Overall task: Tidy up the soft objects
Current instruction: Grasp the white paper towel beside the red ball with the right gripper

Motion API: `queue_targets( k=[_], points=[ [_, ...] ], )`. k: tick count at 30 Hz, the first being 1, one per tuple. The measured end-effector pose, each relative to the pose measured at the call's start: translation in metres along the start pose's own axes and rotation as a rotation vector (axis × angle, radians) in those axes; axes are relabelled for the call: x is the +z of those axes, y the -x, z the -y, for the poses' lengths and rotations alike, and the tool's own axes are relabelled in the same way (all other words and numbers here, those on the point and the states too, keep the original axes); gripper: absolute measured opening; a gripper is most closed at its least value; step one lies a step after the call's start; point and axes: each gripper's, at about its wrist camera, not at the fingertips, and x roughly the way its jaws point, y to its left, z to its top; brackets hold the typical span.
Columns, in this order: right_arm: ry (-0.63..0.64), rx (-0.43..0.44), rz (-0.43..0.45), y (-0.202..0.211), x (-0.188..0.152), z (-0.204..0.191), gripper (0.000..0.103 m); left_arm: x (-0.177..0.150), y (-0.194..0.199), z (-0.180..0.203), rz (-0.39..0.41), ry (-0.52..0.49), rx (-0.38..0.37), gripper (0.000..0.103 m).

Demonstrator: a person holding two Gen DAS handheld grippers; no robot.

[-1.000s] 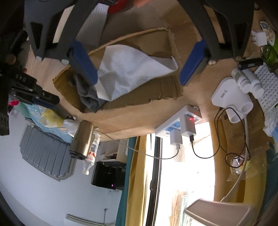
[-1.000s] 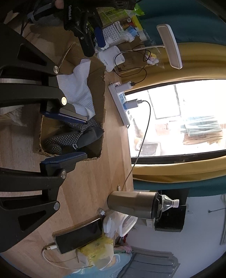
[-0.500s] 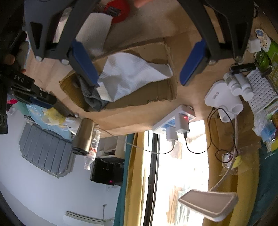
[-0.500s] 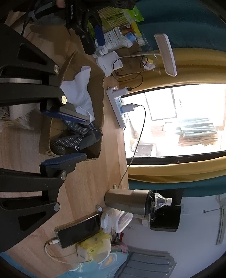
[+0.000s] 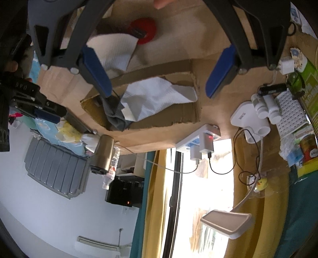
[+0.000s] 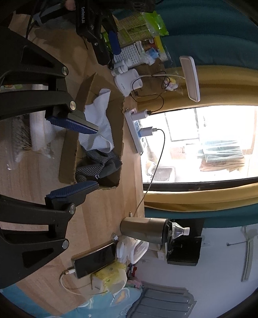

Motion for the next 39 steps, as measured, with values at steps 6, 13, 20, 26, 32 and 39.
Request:
queue_targets(
  k=[6, 13, 20, 26, 32, 39],
  points=[
    [0.014, 0.006, -0.013, 0.01, -0.01, -0.009, 0.052, -0.011, 0.012, 0.004, 0.008, 0.01, -0.01, 0.097],
    [0.031, 0.019, -0.032, 0.017, -0.023, -0.019, 0.053, -0.025, 0.019, 0.006, 0.002, 0.026, -0.016, 0.096],
    [0.047, 0.035, -0.072, 0.01, -0.037, -0.028, 0.059, -0.04, 0.021, 0.002, -0.015, 0.045, -0.011, 0.097],
    [0.05, 0.046, -0.113, -0.004, -0.045, -0.034, 0.063, -0.053, 0.016, -0.007, -0.038, 0.067, -0.008, 0.097],
    [0.054, 0.07, -0.171, -0.022, -0.048, -0.043, 0.063, -0.058, 0.01, -0.014, -0.055, 0.078, -0.016, 0.097],
    [0.06, 0.099, -0.278, -0.053, -0.058, -0.05, 0.064, -0.058, -0.001, -0.017, -0.071, 0.083, -0.031, 0.097]
  ],
)
